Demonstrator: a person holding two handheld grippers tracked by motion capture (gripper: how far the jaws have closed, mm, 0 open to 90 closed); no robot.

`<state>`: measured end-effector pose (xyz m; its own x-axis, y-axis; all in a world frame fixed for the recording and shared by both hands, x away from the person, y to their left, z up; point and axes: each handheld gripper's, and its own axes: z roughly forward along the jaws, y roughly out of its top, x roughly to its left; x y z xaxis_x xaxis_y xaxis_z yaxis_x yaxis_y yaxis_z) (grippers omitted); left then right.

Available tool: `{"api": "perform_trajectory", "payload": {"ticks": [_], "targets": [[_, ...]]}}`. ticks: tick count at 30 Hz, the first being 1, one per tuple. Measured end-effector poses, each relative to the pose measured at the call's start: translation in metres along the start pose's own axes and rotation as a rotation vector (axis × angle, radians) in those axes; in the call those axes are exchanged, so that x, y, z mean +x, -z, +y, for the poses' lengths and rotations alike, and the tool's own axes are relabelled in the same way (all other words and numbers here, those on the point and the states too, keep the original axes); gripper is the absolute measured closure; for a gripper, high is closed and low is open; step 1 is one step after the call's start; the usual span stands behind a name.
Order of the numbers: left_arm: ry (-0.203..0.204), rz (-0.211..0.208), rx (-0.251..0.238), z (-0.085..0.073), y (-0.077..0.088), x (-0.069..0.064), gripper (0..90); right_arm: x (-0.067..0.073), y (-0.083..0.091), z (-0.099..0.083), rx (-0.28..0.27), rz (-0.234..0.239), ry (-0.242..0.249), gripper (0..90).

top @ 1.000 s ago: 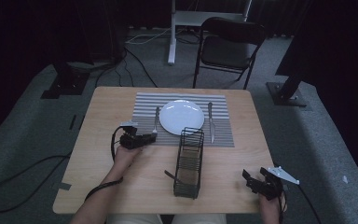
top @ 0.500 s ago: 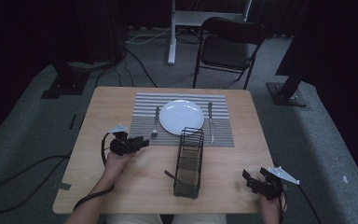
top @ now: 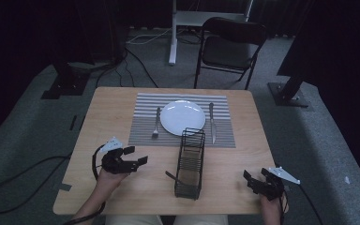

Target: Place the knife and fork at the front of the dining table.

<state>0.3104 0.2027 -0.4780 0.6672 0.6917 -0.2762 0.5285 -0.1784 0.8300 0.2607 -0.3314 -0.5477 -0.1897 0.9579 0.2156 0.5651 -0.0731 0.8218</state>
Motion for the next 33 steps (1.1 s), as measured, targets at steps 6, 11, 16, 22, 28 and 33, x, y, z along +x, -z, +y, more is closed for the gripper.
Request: {"api": "perform_trajectory", "payload": {"ticks": [6,11,16,22,28,33], "targets": [[-0.064,-0.068,0.008,-0.009,0.016,-0.044,10.0,0.001,-0.001,0.0,0.007,-0.004,0.006,13.4],[-0.081,-0.13,0.018,-0.01,0.019,-0.07,8.3,0.001,0.0,0.0,0.006,0.0,0.004,13.4],[-0.093,-0.17,0.011,-0.009,0.018,-0.09,8.1,0.001,-0.001,0.0,0.009,0.002,0.002,13.4],[-0.094,-0.207,-0.024,-0.005,0.017,-0.104,8.1,0.001,-0.001,0.0,0.012,-0.002,0.008,13.4],[-0.086,-0.184,0.003,-0.002,0.009,-0.111,8.2,0.002,-0.002,0.001,0.02,-0.005,0.009,13.4],[-0.079,-0.189,0.011,0.0,0.004,-0.113,8.3,0.003,-0.005,0.002,0.034,-0.013,0.008,13.7]]}}
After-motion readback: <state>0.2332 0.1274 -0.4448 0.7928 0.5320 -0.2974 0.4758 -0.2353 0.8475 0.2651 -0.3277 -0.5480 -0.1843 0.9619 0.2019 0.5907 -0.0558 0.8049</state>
